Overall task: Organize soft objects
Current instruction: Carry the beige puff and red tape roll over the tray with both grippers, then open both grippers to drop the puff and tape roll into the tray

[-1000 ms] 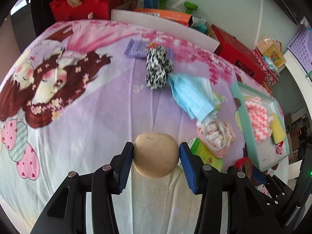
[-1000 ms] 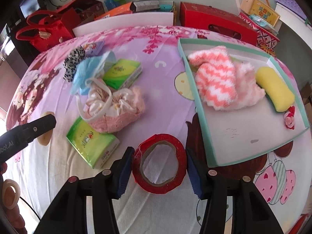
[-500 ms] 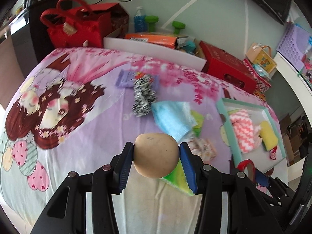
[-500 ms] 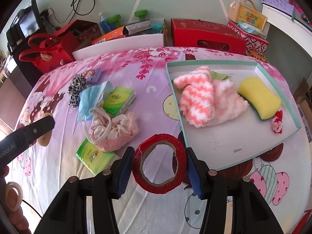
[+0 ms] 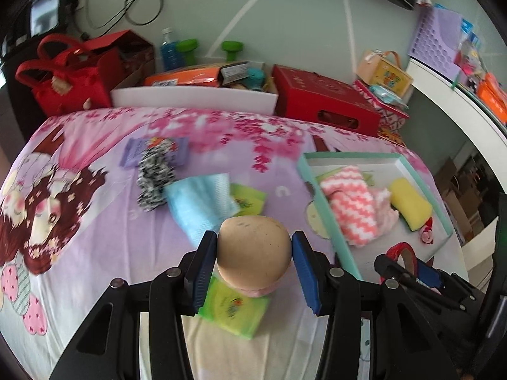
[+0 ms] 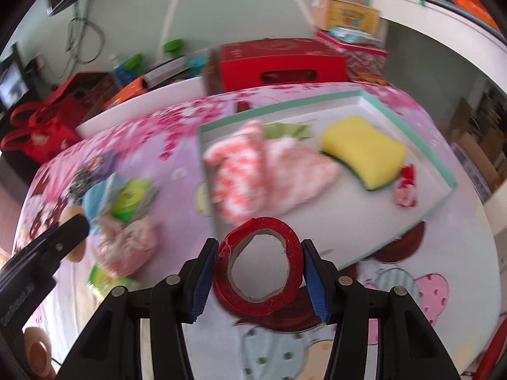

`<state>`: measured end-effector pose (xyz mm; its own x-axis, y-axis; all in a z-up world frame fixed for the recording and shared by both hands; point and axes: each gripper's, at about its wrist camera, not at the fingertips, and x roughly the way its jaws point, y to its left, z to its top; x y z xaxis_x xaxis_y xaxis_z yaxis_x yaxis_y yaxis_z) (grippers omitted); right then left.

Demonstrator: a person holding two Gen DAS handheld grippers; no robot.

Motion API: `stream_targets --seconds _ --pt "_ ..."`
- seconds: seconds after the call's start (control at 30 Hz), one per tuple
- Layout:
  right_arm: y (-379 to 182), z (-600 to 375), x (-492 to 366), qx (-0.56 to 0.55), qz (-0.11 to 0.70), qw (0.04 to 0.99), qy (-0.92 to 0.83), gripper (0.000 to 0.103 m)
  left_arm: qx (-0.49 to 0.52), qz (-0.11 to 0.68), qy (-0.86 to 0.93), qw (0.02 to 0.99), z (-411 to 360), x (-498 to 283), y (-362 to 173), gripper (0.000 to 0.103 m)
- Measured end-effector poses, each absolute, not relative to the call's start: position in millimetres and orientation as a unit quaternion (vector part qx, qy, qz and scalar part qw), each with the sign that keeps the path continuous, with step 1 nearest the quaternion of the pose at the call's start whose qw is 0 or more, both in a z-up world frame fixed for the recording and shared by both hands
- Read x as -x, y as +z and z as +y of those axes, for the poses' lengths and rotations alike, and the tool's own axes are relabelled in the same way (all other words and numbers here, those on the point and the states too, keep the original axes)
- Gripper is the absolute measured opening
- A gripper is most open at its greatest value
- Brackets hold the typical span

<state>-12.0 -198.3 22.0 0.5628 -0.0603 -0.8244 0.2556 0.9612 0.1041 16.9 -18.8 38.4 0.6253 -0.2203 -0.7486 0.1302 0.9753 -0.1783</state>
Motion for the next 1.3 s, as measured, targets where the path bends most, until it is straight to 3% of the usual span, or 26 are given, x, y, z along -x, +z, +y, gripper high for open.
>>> stream_targets --seconds 0.8,1.3 --pt "18 -299 8 -0.177 0.417 0.875 -0.17 0.055 -0.045 0.397 -0.224 0.889 -150 -27 19 0.05" --pt "12 -304 5 -0.19 0.408 0.878 -0.162 0.056 -0.072 0.409 -0.246 0.876 -182 -25 -1 0.05"
